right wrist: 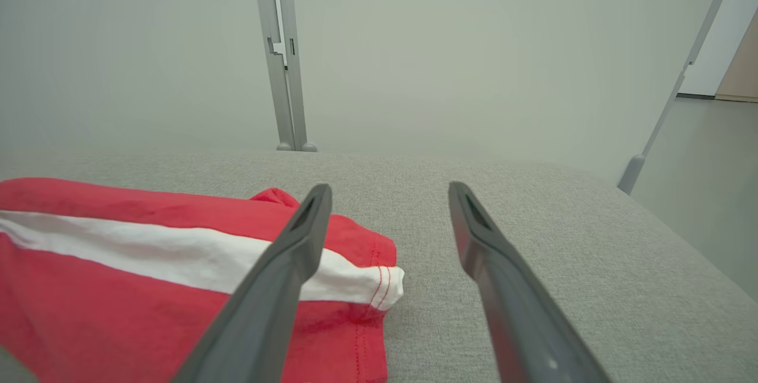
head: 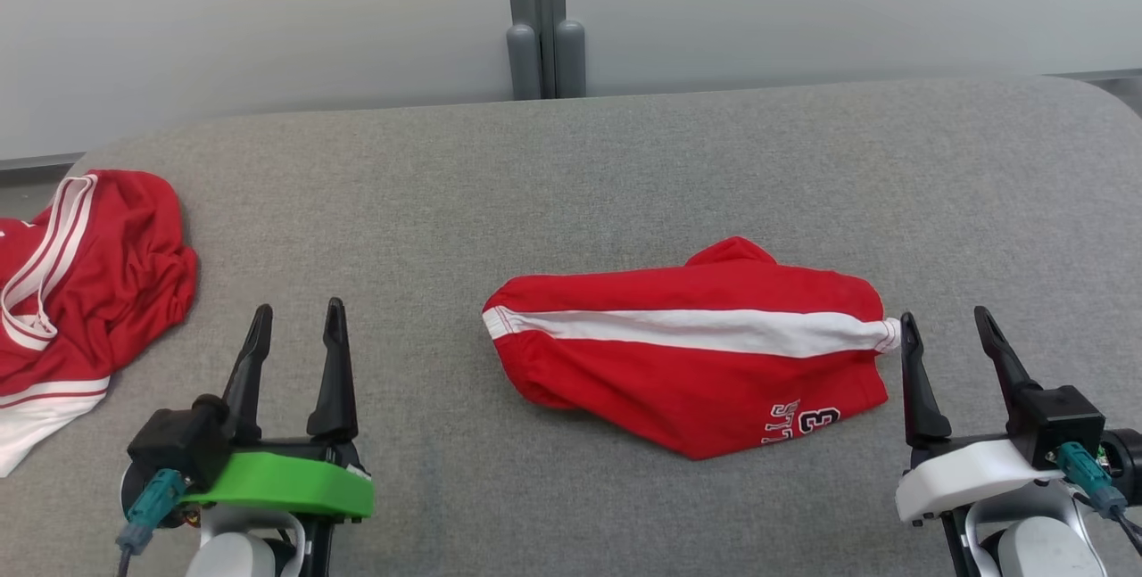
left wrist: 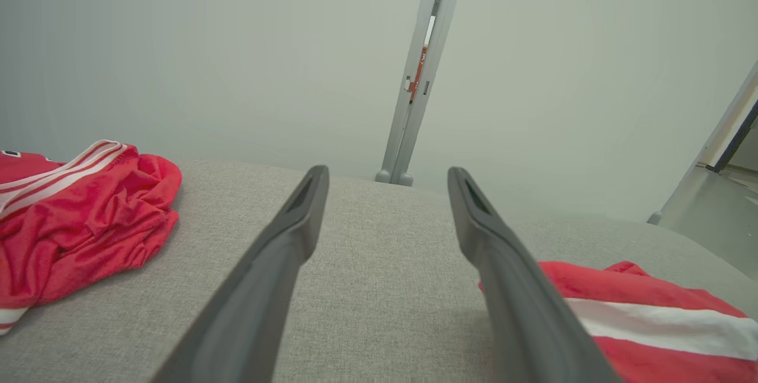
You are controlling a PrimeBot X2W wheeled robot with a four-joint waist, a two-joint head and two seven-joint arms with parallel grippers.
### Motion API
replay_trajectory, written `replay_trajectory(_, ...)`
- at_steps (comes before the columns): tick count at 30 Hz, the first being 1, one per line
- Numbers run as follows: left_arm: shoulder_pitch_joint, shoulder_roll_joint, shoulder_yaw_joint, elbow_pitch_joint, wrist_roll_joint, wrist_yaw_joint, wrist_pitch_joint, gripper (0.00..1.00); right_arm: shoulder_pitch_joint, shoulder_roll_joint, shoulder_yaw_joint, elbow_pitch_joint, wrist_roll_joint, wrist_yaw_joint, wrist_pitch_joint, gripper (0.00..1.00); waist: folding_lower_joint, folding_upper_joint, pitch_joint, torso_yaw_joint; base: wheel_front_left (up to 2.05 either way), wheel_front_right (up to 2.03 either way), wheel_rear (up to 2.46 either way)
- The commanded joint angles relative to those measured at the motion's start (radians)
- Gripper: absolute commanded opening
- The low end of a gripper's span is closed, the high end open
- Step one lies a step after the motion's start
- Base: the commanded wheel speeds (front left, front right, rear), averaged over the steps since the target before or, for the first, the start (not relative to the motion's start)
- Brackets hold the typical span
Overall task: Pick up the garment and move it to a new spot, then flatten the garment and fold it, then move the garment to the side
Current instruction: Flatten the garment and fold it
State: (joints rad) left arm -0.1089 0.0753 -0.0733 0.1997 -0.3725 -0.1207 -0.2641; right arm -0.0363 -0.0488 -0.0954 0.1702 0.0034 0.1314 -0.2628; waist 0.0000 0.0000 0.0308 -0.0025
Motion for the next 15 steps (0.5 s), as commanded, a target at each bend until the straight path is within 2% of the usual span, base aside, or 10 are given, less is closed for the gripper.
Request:
replay_trajectory(1,0.016,-0.006,0.006,0.006,0.021,-0.006,0.0,1.0,-0.011,-0.003,-0.001,0.011,-0.007,-0.001,-0.003,1.0,0.0,0.0,-0.007,0.002,0.0,0.0,0.0)
replay_trajectory(7,0.032,-0.019,0.005,0.029,0.075,-0.011,0.0,1.0,-0.014,-0.003,-0.002,0.052,-0.015,-0.001,-0.003,1.0,0.0,0.0,-0.018,0.003,0.0,0.0,0.0)
replay_trajectory(15,0.035,-0.021,-0.006,0.042,0.053,-0.011,0.0,1.0,-0.021,-0.003,0.007,0.067,0.001,-0.001,-0.003,1.0,0.0,0.0,-0.018,-0.002,0.0,0.0,0.0)
